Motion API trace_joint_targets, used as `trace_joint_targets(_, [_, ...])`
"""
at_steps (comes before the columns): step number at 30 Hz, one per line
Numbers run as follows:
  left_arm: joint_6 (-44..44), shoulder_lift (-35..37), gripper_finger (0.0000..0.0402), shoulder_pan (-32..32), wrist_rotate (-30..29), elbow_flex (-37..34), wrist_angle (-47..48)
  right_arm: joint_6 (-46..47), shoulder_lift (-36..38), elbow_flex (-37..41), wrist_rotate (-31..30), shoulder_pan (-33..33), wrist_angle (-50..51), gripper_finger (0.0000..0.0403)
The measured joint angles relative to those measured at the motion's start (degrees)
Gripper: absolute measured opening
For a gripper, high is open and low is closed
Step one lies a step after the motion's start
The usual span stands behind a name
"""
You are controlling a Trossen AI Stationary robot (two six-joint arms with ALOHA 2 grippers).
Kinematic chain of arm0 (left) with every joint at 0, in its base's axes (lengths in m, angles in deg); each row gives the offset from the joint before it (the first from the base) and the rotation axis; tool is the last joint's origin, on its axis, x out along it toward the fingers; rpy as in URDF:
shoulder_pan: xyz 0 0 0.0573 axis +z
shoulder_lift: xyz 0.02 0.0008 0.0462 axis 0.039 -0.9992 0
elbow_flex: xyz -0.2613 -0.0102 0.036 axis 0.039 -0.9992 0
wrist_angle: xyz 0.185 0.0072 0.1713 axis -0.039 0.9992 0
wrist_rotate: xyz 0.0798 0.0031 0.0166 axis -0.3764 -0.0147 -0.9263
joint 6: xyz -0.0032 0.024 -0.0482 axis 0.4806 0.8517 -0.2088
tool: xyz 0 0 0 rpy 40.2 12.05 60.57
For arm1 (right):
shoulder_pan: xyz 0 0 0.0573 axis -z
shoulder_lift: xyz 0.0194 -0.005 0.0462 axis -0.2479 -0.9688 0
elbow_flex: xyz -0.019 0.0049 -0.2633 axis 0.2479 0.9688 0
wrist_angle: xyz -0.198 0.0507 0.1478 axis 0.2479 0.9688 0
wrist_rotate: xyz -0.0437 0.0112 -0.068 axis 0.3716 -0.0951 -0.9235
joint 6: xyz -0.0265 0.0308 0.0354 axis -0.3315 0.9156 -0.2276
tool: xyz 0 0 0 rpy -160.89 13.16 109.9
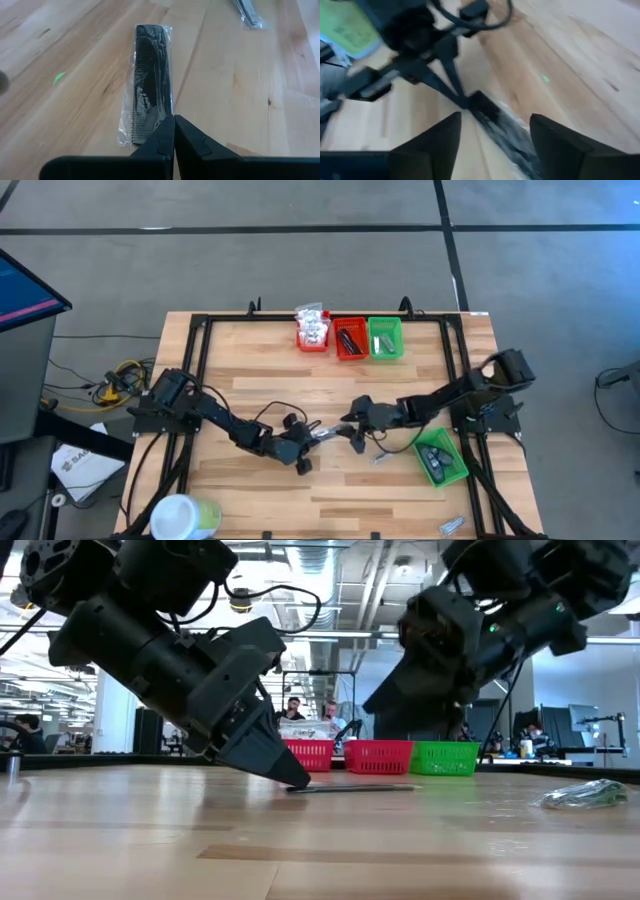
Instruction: Pick & Place Travel size toiletries
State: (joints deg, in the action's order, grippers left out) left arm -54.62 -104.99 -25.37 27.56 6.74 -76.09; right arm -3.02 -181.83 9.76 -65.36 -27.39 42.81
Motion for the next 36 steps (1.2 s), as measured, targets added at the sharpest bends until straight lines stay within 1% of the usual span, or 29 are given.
trace_joint_targets(4, [3.36,-0.04,0.0,-0.53,0.3,-0.02,0.36,1.04,-0.75,0.04,0.78,1.06,1.01,0.024])
trace_joint_targets(8, [7.14,0.59,0.0,-0.99,-0.02,-0.16,0.52,1.02,-1.03,0.0,1.44,1.19,0.42,0.0236])
trace_joint_targets(10, [8.6,1.73,0.0,-1.38,-1.41,-0.26,0.94,1.02,-1.03,0.0,1.44,1.07,0.36,0.0232])
trace_joint_targets(14, [9.2,3.45,0.0,-1.49,-1.3,-0.5,2.21,0.94,-1.03,0.0,1.43,0.73,0.4,0.0225])
trace_joint_targets(19, [8.67,3.09,0.0,-1.74,-1.01,-0.46,1.37,0.85,-1.03,0.0,1.45,0.69,0.6,0.0224])
trace_joint_targets(23, [9.02,3.28,0.0,-3.09,-4.79,-0.49,1.52,0.87,-1.03,0.0,1.45,0.7,0.61,0.0225])
trace_joint_targets(29, [10.6,3.52,0.0,-4.05,-5.52,-0.46,-0.87,2.64,-1.69,-0.02,3.32,0.69,0.42,0.0225])
trace_joint_targets(32, [12.15,3.52,0.0,-4.77,-7.36,-0.46,-2.52,2.94,-2.34,0.0,3.51,0.69,0.4,0.0225])
trace_joint_targets(36, [13.17,3.63,0.0,-4.81,-5.14,-0.38,-4.3,2.14,-2.72,0.07,3.52,0.7,1.22,0.0225])
